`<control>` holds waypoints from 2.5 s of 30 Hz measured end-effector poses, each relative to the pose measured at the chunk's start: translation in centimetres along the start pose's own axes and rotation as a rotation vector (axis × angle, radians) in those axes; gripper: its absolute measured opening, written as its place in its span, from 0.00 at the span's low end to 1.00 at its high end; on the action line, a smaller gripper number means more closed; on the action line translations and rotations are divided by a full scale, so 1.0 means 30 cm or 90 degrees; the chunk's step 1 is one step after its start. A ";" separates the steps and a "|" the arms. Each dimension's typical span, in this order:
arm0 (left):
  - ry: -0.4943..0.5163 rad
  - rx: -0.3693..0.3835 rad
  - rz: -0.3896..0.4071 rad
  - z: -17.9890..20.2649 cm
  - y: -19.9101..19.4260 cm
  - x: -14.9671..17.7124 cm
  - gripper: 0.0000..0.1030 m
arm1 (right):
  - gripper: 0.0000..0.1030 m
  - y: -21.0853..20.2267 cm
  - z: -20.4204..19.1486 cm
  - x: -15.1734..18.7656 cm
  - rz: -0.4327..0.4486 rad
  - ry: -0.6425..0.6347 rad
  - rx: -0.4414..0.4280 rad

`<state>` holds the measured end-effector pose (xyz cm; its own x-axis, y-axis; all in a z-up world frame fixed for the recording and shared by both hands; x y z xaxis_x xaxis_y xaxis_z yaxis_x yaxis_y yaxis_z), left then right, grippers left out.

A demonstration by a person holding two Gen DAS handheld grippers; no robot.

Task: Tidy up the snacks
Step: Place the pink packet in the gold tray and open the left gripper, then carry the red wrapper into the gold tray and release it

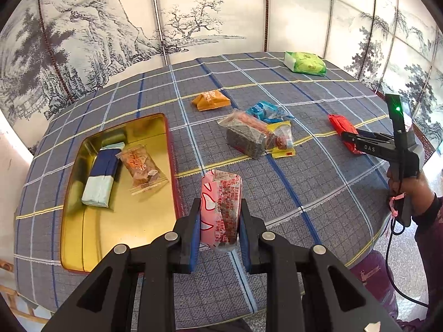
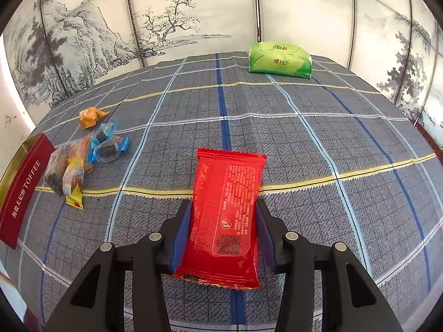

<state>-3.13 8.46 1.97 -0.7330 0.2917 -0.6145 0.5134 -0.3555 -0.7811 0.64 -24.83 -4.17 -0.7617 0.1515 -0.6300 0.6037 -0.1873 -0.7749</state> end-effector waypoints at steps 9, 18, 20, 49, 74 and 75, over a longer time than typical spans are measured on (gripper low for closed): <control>-0.029 -0.030 0.016 -0.075 -0.026 -0.004 0.20 | 0.45 0.001 -0.002 -0.001 0.001 -0.005 0.007; -0.066 -0.071 0.028 -0.184 -0.048 0.001 0.20 | 0.45 0.003 -0.002 -0.002 0.001 -0.006 0.008; -0.072 -0.083 0.029 -0.206 -0.048 0.002 0.20 | 0.45 0.002 -0.004 -0.002 0.001 -0.007 0.009; -0.149 -0.163 0.018 -0.464 0.001 0.057 0.21 | 0.45 0.004 -0.010 -0.003 0.001 -0.010 0.013; -0.144 -0.187 0.055 -0.440 -0.064 0.048 0.70 | 0.44 -0.023 -0.018 0.011 -0.024 0.008 -0.037; -0.138 -0.189 0.057 -0.430 -0.068 0.044 0.72 | 0.44 -0.031 -0.018 0.019 -0.026 0.013 -0.045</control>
<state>0.62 21.03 1.31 -0.7401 0.0653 -0.6693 0.6638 -0.0883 -0.7427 -0.22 -24.05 -3.83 -0.7817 0.1775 -0.5979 0.5877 -0.1112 -0.8014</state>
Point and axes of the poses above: each gripper's, at about its wrist camera, not at the fingertips, and y roughly the way its jaws point, z to its right, x to its underside, the point moved 1 cm from there along y, roughly the way its jaws point, and after that the axes turned 11 degrees about x, right-handed, at the moved point
